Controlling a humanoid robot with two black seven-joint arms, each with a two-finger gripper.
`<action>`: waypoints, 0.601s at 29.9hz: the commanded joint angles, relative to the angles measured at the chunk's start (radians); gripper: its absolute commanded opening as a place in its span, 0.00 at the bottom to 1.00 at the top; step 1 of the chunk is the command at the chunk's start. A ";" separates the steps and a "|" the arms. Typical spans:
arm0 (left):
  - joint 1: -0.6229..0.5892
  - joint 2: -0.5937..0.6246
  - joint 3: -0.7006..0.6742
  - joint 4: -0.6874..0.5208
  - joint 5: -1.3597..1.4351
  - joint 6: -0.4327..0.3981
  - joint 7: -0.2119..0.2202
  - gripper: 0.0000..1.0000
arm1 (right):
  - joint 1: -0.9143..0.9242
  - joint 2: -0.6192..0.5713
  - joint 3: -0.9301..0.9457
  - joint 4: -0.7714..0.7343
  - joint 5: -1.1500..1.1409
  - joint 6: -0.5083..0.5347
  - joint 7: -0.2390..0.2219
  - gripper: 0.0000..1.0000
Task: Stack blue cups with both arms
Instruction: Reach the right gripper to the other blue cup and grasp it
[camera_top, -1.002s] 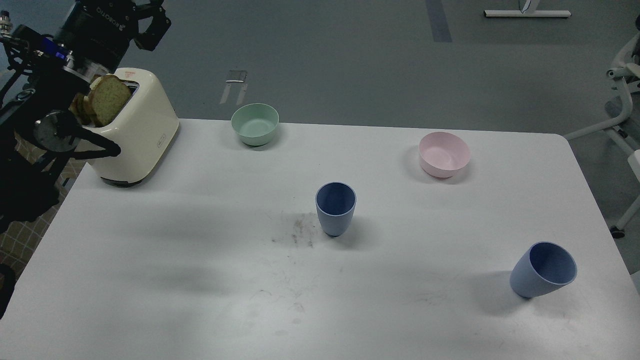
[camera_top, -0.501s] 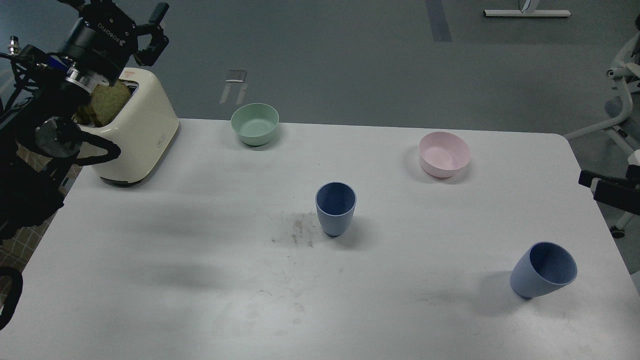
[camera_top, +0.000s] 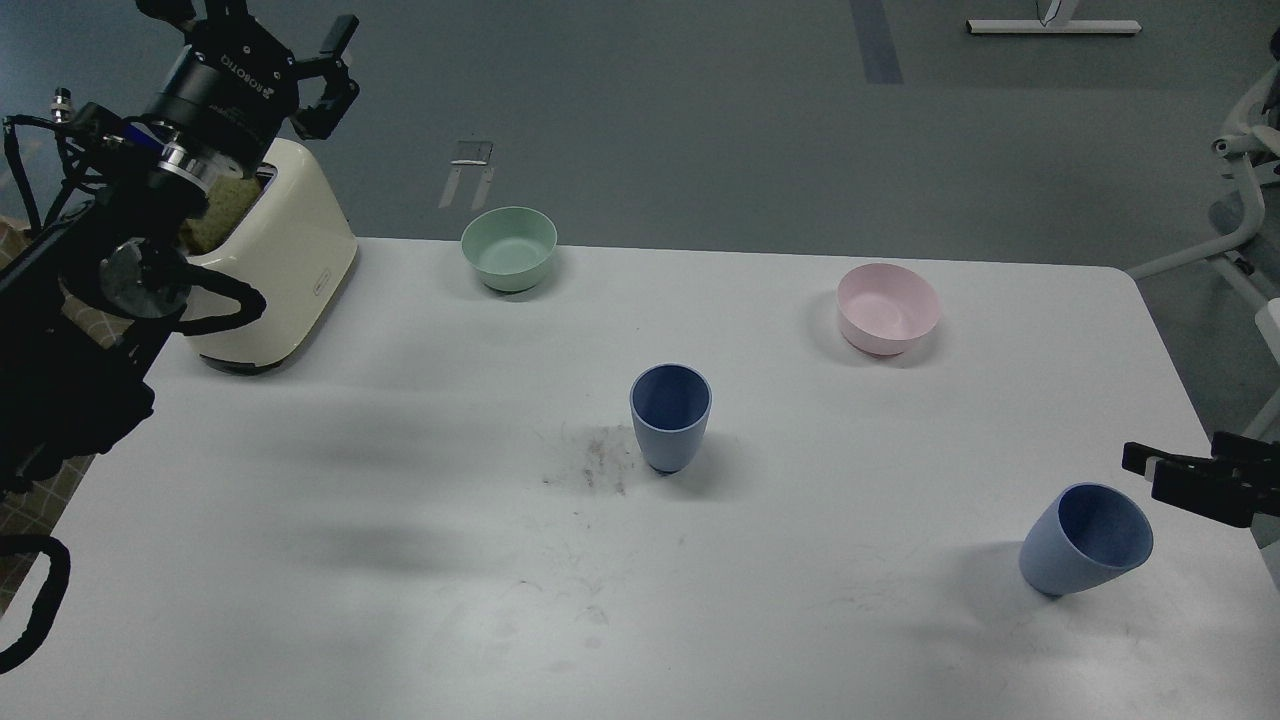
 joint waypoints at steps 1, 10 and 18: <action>0.000 -0.013 0.000 -0.001 0.001 0.004 0.001 0.98 | -0.008 0.042 -0.002 -0.005 -0.063 0.000 -0.003 0.99; 0.000 -0.031 0.003 -0.001 0.003 0.026 0.004 0.98 | -0.028 0.036 -0.060 -0.005 -0.084 0.000 -0.009 0.89; 0.002 -0.033 0.003 0.001 0.001 0.026 0.003 0.98 | -0.018 0.065 -0.066 -0.006 -0.091 0.000 -0.047 0.72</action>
